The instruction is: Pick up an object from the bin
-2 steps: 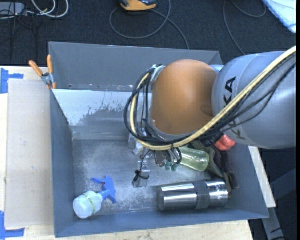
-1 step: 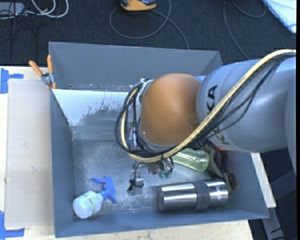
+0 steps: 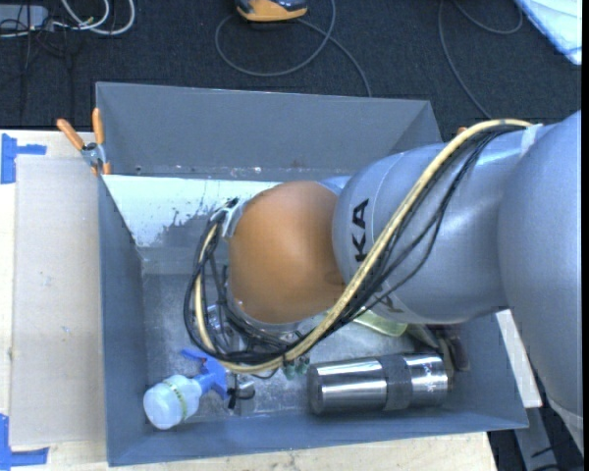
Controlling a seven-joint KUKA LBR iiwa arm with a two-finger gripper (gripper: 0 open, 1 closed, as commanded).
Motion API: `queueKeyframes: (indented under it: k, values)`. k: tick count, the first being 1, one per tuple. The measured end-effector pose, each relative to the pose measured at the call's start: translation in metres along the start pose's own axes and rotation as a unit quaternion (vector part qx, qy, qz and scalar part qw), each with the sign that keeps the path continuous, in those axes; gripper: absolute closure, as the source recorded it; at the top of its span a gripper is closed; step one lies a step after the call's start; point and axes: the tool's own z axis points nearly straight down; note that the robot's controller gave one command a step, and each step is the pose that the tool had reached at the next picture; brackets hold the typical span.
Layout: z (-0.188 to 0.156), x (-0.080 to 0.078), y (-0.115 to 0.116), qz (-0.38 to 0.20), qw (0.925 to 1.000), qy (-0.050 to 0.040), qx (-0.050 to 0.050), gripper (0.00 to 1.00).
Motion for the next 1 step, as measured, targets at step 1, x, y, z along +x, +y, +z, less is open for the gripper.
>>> queueKeyframes:
  k: [1]
  values:
    - [0.0201,-0.0047,0.0371,-0.04,0.9992,-0.0001,0.0,0.0]
